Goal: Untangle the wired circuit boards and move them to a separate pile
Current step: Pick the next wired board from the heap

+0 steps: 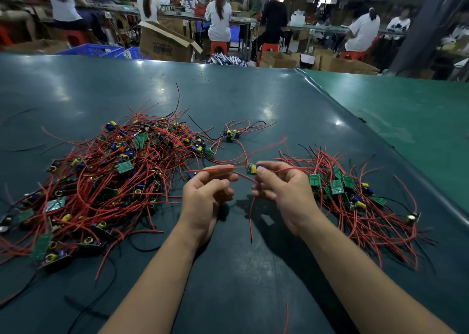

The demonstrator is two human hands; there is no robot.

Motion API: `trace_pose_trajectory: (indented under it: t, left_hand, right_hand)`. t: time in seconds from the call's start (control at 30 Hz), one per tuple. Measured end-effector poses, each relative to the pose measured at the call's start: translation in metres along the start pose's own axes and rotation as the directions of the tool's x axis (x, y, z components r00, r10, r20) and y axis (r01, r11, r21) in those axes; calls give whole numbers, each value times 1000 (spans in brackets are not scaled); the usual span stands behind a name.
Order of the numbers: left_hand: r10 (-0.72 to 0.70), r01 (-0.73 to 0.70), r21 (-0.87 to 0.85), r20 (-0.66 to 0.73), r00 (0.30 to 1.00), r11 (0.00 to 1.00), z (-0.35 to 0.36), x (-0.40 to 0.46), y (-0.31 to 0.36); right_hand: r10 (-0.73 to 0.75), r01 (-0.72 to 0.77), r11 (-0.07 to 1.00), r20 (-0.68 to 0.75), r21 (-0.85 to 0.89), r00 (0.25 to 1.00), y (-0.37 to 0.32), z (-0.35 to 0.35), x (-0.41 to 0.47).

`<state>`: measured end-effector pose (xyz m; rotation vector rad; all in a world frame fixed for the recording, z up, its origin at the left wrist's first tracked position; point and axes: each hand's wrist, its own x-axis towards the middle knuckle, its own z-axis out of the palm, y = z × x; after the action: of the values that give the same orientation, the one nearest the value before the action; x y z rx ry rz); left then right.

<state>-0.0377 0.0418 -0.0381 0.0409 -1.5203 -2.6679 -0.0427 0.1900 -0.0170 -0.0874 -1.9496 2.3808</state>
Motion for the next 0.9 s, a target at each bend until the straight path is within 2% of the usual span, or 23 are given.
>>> trace_pose_trajectory:
  t: [0.23,0.33,0.4,0.47,0.53,0.57,0.6,0.63,0.7,0.77,0.8,0.87,0.9]
  left_hand:
    - [-2,6,-68,62,998,998,-5,-3,3]
    - [-4,8,-56,69,998,998,-3,-3,3]
    - [-15,18,-59,62,998,998,-3,-3,4]
    - [-41,43,-84,30,999,996,-3,0,3]
    - [-60,58,-120,-12,998,991,-1,2,2]
    - [-59,54,-132,-34,998,990,0,2,2]
    - [-50,41,-143,-60,997,989,2,2,2]
    - [-41,27,-161,-84,996,987,3,2,2]
    - [-55,24,-242,-125,991,970,1,3,2]
    - [-147,84,-411,-122,982,908,-3,3,5]
    - [-166,98,-478,-101,981,873,-5,3,5]
    - [-172,99,-498,-103,980,861,-6,2,4]
    - [-175,104,-460,-115,978,882,-4,2,2]
  right_hand:
    - [87,-80,982,-33,173,996,-46,33,61]
    - [251,-203,925,-115,321,961,-47,49,87]
    - [374,-343,911,-108,227,921,-40,60,87]
    - [362,-352,930,-92,108,928,-30,72,81]
    - [223,-226,971,-44,-81,974,-23,87,75]
    - [114,-109,956,4,-271,993,-19,95,73]
    - [-2,41,869,78,-493,997,-18,103,71]
    - [-98,199,719,186,-666,978,-17,112,68]
    - [-178,440,448,404,-778,897,-14,130,60]
    - [-148,578,307,562,-756,814,-9,148,51]
    - [-81,611,256,613,-750,786,-7,155,49]
    - [71,653,100,660,-751,748,-3,159,51]
    - [100,647,46,648,-761,755,-3,155,54]
